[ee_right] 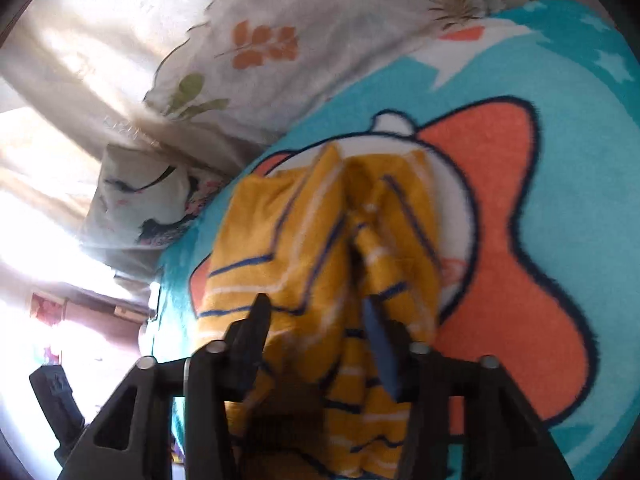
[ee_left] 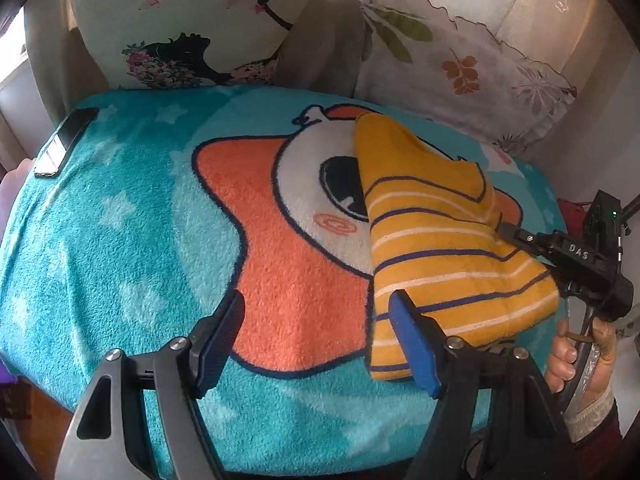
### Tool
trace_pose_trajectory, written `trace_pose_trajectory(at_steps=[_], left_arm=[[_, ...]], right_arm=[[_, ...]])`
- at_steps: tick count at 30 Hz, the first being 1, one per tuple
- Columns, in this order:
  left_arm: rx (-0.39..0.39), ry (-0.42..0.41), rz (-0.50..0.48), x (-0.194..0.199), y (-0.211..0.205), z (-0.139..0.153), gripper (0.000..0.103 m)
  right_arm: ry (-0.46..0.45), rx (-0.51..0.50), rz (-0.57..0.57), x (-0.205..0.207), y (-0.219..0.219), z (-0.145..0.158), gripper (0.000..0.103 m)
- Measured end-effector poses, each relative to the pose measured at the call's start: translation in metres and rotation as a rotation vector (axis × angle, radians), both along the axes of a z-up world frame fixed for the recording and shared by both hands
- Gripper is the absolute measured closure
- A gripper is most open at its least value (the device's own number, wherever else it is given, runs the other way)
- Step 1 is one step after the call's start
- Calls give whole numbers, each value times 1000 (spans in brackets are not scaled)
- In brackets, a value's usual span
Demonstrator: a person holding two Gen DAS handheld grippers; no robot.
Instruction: Fold small clothes
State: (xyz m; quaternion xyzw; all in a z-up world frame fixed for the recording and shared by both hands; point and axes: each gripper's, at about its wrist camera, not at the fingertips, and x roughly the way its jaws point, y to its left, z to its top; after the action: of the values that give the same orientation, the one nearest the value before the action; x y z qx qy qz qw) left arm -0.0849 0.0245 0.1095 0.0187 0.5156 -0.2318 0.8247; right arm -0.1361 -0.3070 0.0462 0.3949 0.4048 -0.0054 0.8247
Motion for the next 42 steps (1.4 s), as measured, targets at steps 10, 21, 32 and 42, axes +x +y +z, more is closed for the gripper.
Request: trace_pose_trajectory(at_steps=[10,21,32,42], left_arm=[[-15,-23,-86,-1,-48,5,30],[20,159,-178,5,-117,-73,18],[-119,154,-92,54,-70,-52,18],[-362,361,-199,71,-98,-86,25]], right_arm=[[4,-172,34,-20,-5,19,88],[115,-262,-50,-28,-26,-22,65],[33,-114,-65,-26,-61,-15,31],[31,85,22,33,-45,-42,64]])
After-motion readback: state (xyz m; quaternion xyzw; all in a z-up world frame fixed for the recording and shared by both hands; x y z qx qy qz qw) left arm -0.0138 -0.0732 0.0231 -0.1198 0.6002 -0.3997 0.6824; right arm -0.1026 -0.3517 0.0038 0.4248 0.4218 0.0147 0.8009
